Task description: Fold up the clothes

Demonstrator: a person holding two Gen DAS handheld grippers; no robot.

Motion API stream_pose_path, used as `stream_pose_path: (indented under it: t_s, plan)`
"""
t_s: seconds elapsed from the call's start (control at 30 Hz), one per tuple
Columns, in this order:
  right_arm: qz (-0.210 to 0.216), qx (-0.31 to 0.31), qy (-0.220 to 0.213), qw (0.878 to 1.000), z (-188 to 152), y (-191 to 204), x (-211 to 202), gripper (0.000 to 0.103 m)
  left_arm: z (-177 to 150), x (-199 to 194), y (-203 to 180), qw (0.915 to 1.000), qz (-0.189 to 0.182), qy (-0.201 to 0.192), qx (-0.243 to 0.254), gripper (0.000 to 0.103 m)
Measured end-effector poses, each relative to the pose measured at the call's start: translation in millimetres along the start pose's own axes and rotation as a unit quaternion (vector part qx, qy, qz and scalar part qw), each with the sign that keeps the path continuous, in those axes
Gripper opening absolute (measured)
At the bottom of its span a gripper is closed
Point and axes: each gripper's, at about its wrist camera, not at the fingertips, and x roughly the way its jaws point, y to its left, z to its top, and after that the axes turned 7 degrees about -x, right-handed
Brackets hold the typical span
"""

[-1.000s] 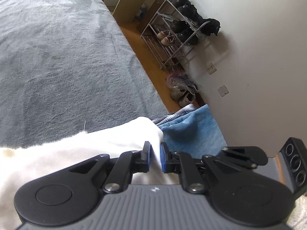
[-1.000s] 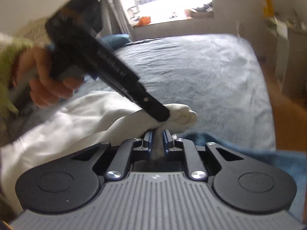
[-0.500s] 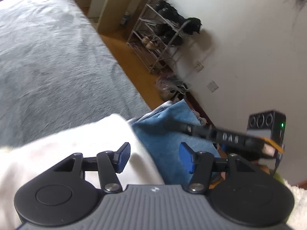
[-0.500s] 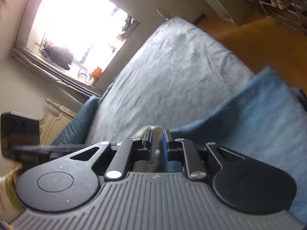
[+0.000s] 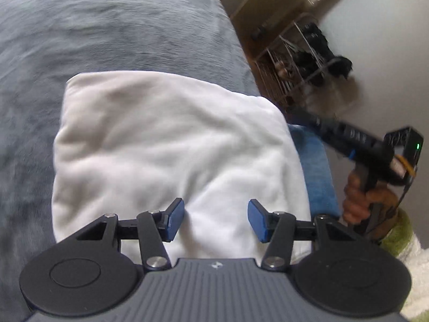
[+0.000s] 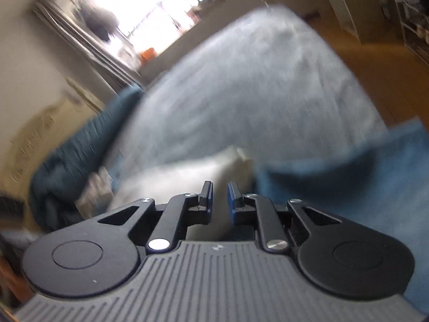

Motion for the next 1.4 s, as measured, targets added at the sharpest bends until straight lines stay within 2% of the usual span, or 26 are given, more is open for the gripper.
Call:
stream_pose_path:
  t_s: [0.1, 0.17, 0.2, 0.3, 0.37, 0.43, 0.5, 0.57, 0.67, 0.77, 0.83, 0.9, 0.97, 1.03, 1.1, 1.17, 1.23, 1.27, 1.3, 1.37, 1.4]
  plan:
    - [-0.008, -0.022, 0.024, 0.999, 9.6, -0.8, 39.9, 0.011, -4.7, -5.4, 6.7, 0.9998, 0.003, -0.009, -0.014, 0.052]
    - [-0.054, -0.001, 0.059, 0.997, 6.8, -9.8, 63.6, 0.012, -2.9, -17.0, 11.8, 0.9994, 0.005, -0.027, -0.022, 0.051]
    - [-0.074, 0.012, 0.062, 0.995, 5.6, -13.2, 65.3, 0.012, -0.5, -23.9, 15.1, 0.9989, 0.006, -0.04, -0.024, 0.051]
    - [-0.087, 0.027, 0.024, 0.996, 10.1, -11.5, 50.5, 0.012, 19.9, -38.2, 29.6, 0.9951, 0.012, -0.094, -0.027, 0.052]
    - [-0.079, 0.016, 0.007, 0.997, 12.2, -3.0, 41.6, 0.012, 43.4, -33.9, 39.9, 0.9921, 0.022, -0.119, -0.033, 0.052]
    - [-0.07, -0.001, 0.008, 0.998, 11.6, 5.9, 38.7, 0.012, 65.4, -22.1, 52.8, 0.9894, 0.037, -0.136, -0.037, 0.052]
    - [-0.076, -0.019, 0.022, 0.997, 10.9, 13.7, 44.3, 0.012, 85.3, -9.8, 68.3, 0.9867, 0.074, -0.135, -0.052, 0.046]
    - [-0.087, -0.032, 0.023, 0.995, 13.3, 22.4, 44.9, 0.012, 93.3, -16.4, 83.9, 0.9835, 0.068, -0.147, -0.081, 0.046]
    - [-0.068, -0.062, 0.012, 0.996, 23.3, 46.2, 38.9, 0.012, 75.8, -45.8, 100.0, 0.9794, 0.036, -0.162, -0.114, 0.055]
    - [-0.019, -0.086, 0.035, 0.995, 30.9, 77.7, 50.3, 0.014, 38.3, -61.4, 110.4, 0.983, 0.009, -0.131, -0.129, 0.057]
    - [0.015, -0.098, 0.065, 0.993, 36.2, 100.7, 70.2, 0.017, 10.1, -62.4, 114.5, 0.9866, 0.002, -0.098, -0.131, 0.057]
    - [0.036, -0.108, 0.114, 0.987, 39.0, 125.6, 99.3, 0.024, -15.5, -56.7, 118.2, 0.9877, 0.0, -0.075, -0.137, 0.057]
    - [0.031, -0.121, 0.155, 0.98, 38.8, 147.5, 131.4, 0.027, -40.5, -50.1, 122.5, 0.9879, -0.001, -0.056, -0.144, 0.057]
    - [0.015, -0.136, 0.183, 0.974, 34.0, 166.7, 158.9, 0.027, -61.2, -44.3, 128.2, 0.9849, -0.018, -0.052, -0.164, 0.057]
    - [0.02, -0.164, 0.206, 0.965, 24.8, 187.4, 179.1, 0.027, -77.1, -39.9, 134.7, 0.9793, -0.036, -0.063, -0.189, 0.056]
    - [0.053, -0.21, 0.234, 0.948, 10.8, 211.1, 191.6, 0.028, -86.5, -37.6, 140.7, 0.9741, -0.052, -0.072, -0.208, 0.056]
    - [0.103, -0.271, 0.271, 0.918, -11.0, 235.2, 201.1, 0.027, -90.2, -37.1, 146.0, 0.9712, -0.065, -0.075, -0.216, 0.056]
    - [0.122, -0.309, 0.287, 0.899, -24.6, 244.8, 207.0, 0.026, -91.6, -37.0, 146.8, 0.9711, -0.069, -0.078, -0.215, 0.056]
    - [0.119, -0.344, 0.293, 0.884, -33.6, 249.5, 214.9, 0.025, -92.1, -36.8, 147.1, 0.9716, -0.071, -0.081, -0.211, 0.056]
    - [0.087, -0.409, 0.294, 0.859, -45.9, 254.2, 232.1, 0.022, -92.6, -36.0, 148.2, 0.9731, -0.073, -0.086, -0.201, 0.056]
    - [0.056, -0.424, 0.283, 0.858, -45.3, 249.1, 242.6, 0.018, -92.3, -36.0, 149.5, 0.9735, -0.075, -0.089, -0.197, 0.057]
